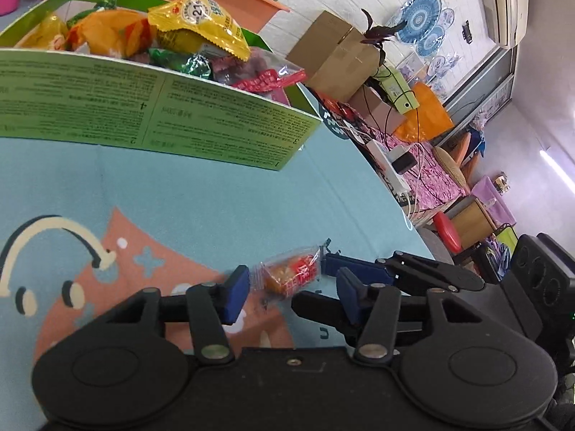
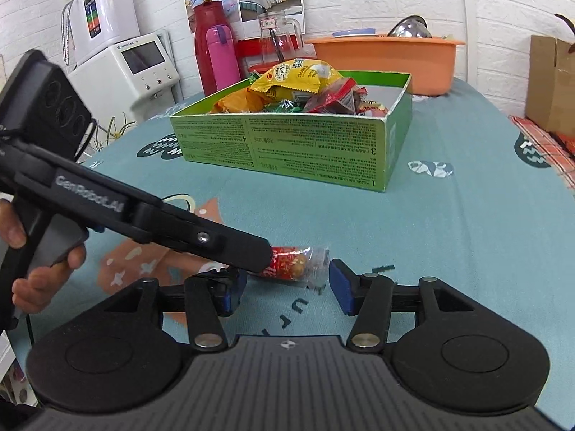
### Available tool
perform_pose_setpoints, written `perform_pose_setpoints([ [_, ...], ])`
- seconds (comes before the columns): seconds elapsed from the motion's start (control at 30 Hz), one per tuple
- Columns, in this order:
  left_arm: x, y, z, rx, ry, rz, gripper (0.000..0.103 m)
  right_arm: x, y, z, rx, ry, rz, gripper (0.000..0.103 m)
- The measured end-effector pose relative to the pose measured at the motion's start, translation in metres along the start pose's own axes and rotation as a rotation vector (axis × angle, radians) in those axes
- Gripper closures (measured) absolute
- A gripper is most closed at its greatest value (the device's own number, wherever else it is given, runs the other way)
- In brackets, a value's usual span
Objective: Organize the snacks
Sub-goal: 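Grasp the small clear bag of orange snacks with the left gripper, then carry the clear orange-snack bag into the box and open the left gripper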
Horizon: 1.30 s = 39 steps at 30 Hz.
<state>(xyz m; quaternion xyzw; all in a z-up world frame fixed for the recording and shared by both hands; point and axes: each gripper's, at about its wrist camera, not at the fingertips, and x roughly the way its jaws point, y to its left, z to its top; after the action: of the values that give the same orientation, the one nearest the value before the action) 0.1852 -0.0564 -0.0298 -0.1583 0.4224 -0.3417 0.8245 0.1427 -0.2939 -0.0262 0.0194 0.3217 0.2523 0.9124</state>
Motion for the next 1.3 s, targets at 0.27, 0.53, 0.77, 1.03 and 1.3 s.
perform_pose_setpoints([
  [0.27,0.008,-0.006,0.008,-0.007,-0.014,-0.003,0.003,-0.004,0.003,-0.006,0.01,-0.006,0.002,0.003],
  [0.53,0.011,-0.004,0.005,-0.026,0.02,-0.043,0.007,0.011,0.008,0.002,0.001,-0.03,-0.012,0.001],
  [0.77,0.003,0.002,0.002,-0.05,-0.001,-0.03,0.008,0.011,0.014,-0.002,-0.002,-0.031,0.0,0.0],
  [1.03,0.012,-0.01,-0.001,0.009,-0.013,0.035,0.064,0.016,0.025,0.0,-0.045,-0.022,-0.011,0.011],
  [1.3,-0.024,-0.023,0.013,0.009,-0.137,0.004,0.072,-0.004,0.041,0.016,-0.144,-0.153,-0.023,0.016],
])
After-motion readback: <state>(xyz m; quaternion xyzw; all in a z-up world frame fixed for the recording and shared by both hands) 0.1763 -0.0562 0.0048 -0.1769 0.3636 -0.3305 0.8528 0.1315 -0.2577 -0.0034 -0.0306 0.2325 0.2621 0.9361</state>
